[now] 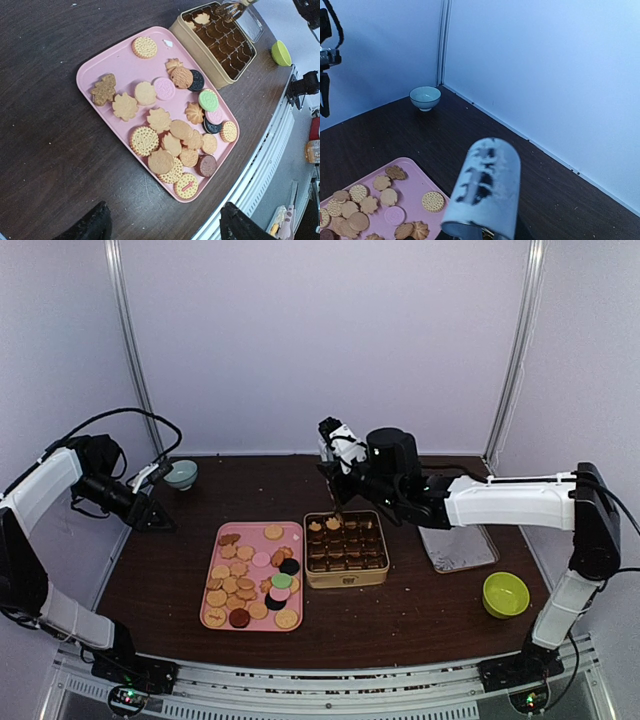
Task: Pack the cookies
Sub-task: Adjust the fake cookies in the empty pocket of the box, then pick up the fake cookies from the plate.
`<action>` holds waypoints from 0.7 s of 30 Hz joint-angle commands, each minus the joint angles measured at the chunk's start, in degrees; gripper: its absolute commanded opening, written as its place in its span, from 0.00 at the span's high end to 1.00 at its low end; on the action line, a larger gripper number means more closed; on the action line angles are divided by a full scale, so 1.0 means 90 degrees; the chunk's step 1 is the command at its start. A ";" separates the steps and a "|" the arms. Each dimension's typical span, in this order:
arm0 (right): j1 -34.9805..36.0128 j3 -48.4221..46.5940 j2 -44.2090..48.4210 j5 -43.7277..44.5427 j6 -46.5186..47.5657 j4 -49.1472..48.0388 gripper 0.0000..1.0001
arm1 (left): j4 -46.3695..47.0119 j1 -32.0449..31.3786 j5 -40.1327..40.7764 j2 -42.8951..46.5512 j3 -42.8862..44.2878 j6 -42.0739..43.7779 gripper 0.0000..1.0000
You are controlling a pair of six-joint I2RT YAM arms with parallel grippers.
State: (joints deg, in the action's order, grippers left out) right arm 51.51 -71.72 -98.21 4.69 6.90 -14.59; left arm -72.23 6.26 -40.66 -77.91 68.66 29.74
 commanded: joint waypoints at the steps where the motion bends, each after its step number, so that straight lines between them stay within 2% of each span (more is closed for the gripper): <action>1: 0.0727 0.0125 0.0582 0.0562 -0.0040 -0.0610 0.79 | -0.0079 -0.0021 0.0081 0.0027 0.0173 0.0135 0.23; 6: 0.1589 -0.0108 0.0198 0.0892 -0.0116 -0.0906 0.80 | -0.0089 -0.0015 0.0174 0.0087 0.0183 0.0144 0.23; 10: 0.1996 -0.0627 -0.0497 0.0918 -0.0392 -0.1075 0.80 | -0.0132 -0.0010 0.0262 0.0128 0.0174 0.0167 0.22; 16: 0.2264 -0.1330 -0.1289 0.1067 -0.0648 -0.1172 0.79 | -0.0173 0.0012 0.0336 0.0237 0.0082 0.0230 0.22; 21: 0.2323 -0.1092 -0.1287 0.1306 -0.0776 -0.1310 0.76 | -0.0170 0.0027 0.0333 0.0287 0.0029 0.0248 0.22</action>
State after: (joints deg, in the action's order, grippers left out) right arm 71.92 -81.47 -111.07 13.10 1.89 -22.13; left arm -73.47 6.28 -37.69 -76.71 68.79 30.63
